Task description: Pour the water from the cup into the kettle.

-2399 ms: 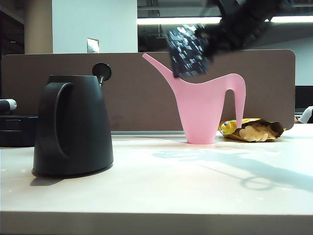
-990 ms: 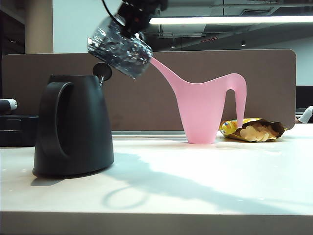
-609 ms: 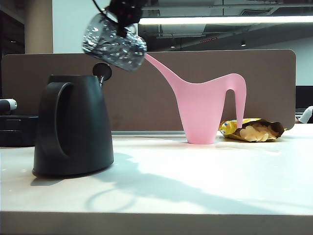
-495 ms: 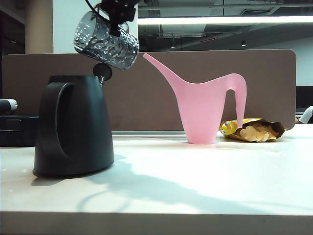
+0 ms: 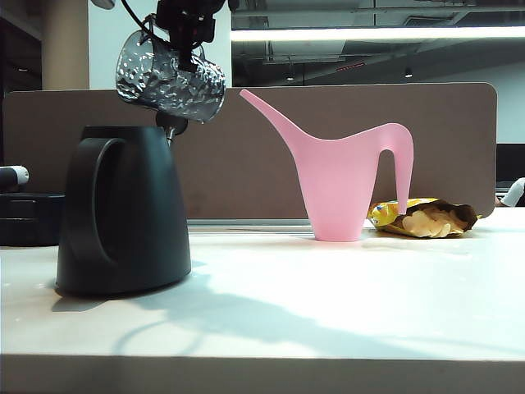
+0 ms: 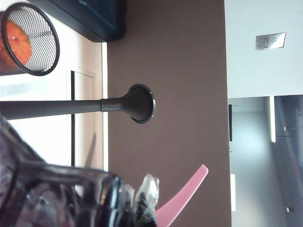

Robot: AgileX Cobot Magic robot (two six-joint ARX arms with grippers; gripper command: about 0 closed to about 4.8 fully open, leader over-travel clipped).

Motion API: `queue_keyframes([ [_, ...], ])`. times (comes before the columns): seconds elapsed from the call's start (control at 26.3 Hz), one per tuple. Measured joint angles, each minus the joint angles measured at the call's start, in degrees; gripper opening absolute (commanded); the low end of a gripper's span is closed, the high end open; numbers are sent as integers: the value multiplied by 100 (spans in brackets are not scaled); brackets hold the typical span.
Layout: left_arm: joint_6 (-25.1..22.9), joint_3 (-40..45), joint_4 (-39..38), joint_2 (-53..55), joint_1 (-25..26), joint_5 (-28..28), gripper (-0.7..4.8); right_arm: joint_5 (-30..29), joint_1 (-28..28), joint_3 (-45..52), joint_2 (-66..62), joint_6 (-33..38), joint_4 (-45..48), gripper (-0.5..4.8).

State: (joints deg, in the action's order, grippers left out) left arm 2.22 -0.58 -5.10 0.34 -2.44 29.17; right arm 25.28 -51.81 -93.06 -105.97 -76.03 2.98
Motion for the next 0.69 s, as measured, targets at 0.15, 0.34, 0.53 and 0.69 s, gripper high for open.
queue_keyframes([
  [0.15,0,0,13,0,0,0,-5,-2,-2,0,-2,-79,72,-6],
  [0.34,0,0,13,0,0,-2,-5,0,-28,-13,-114,-494,149,-6],
  [0.53,0,0,15,0,0,0,-5,2,-116,-11,-234,-754,227,-6],
  [0.69,0,0,15,0,0,0,-5,4,-210,-11,-249,-920,323,-6],
])
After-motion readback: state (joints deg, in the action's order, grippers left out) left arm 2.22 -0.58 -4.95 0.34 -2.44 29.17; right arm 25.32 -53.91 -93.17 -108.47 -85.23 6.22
